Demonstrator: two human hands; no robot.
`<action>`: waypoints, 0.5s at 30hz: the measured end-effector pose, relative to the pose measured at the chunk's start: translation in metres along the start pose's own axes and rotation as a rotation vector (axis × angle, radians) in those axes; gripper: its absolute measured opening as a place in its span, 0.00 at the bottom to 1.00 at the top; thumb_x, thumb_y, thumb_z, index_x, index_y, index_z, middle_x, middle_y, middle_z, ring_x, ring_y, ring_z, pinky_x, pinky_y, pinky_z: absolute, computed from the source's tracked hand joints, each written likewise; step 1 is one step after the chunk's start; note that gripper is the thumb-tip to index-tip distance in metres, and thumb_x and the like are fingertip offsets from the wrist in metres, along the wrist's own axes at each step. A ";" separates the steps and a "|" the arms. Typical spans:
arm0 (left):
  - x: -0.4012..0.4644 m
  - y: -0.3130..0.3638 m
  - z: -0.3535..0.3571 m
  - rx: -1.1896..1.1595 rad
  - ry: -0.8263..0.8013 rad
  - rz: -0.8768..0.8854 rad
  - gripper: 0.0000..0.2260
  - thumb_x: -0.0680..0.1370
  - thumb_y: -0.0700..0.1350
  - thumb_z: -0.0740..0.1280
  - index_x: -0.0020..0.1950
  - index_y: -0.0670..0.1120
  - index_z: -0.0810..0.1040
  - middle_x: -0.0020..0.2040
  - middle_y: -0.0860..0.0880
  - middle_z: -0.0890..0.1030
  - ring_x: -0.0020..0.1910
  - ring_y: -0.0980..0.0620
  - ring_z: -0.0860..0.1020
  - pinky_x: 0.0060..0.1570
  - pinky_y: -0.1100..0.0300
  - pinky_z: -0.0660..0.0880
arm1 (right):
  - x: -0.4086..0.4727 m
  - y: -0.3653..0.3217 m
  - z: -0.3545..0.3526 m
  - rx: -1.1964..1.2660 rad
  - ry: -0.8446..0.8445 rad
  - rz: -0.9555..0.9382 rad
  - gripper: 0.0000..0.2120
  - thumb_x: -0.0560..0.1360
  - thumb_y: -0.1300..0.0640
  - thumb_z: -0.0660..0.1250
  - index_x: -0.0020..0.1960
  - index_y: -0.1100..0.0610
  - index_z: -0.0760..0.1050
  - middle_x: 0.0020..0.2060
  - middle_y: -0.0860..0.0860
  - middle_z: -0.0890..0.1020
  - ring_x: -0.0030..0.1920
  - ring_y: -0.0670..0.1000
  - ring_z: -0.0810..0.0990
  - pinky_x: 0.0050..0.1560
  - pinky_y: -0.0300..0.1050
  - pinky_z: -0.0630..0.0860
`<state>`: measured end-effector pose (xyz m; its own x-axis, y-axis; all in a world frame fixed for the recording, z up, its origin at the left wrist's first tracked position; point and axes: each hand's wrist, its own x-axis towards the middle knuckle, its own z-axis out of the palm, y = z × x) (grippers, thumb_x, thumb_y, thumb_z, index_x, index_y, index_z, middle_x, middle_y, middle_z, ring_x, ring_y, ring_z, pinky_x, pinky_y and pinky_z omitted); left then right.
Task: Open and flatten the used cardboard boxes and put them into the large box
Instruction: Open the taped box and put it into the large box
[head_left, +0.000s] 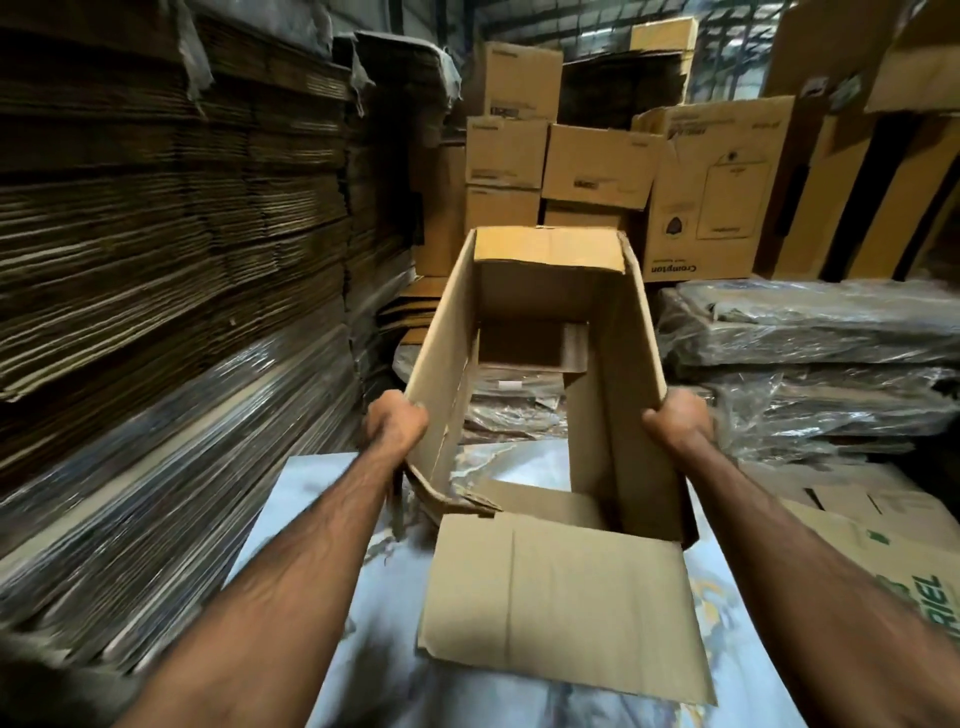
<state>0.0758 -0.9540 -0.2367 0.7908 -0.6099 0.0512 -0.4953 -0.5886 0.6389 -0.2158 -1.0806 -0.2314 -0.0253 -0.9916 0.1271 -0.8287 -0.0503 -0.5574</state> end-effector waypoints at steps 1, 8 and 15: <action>-0.001 0.006 0.003 -0.029 0.001 -0.011 0.18 0.79 0.47 0.66 0.65 0.37 0.77 0.62 0.37 0.79 0.62 0.37 0.77 0.53 0.52 0.74 | -0.005 -0.005 0.001 -0.007 -0.007 -0.031 0.15 0.76 0.58 0.68 0.59 0.66 0.78 0.55 0.64 0.82 0.56 0.63 0.81 0.52 0.50 0.77; 0.011 0.033 0.005 -0.208 -0.118 -0.041 0.21 0.76 0.44 0.66 0.66 0.36 0.75 0.64 0.36 0.78 0.61 0.38 0.77 0.59 0.51 0.77 | -0.031 -0.027 0.003 -0.098 -0.057 -0.161 0.15 0.75 0.57 0.67 0.59 0.64 0.79 0.55 0.62 0.82 0.55 0.62 0.81 0.53 0.50 0.77; 0.047 0.016 0.011 -0.330 -0.180 0.001 0.20 0.72 0.44 0.67 0.62 0.37 0.76 0.57 0.38 0.80 0.51 0.40 0.81 0.40 0.55 0.77 | -0.050 -0.043 0.001 -0.107 -0.124 -0.183 0.15 0.75 0.58 0.64 0.57 0.65 0.78 0.53 0.61 0.82 0.54 0.62 0.81 0.50 0.48 0.77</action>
<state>0.1011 -0.9977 -0.2330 0.6998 -0.7113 -0.0656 -0.3299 -0.4033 0.8535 -0.1782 -1.0292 -0.2149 0.1941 -0.9745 0.1124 -0.8679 -0.2240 -0.4433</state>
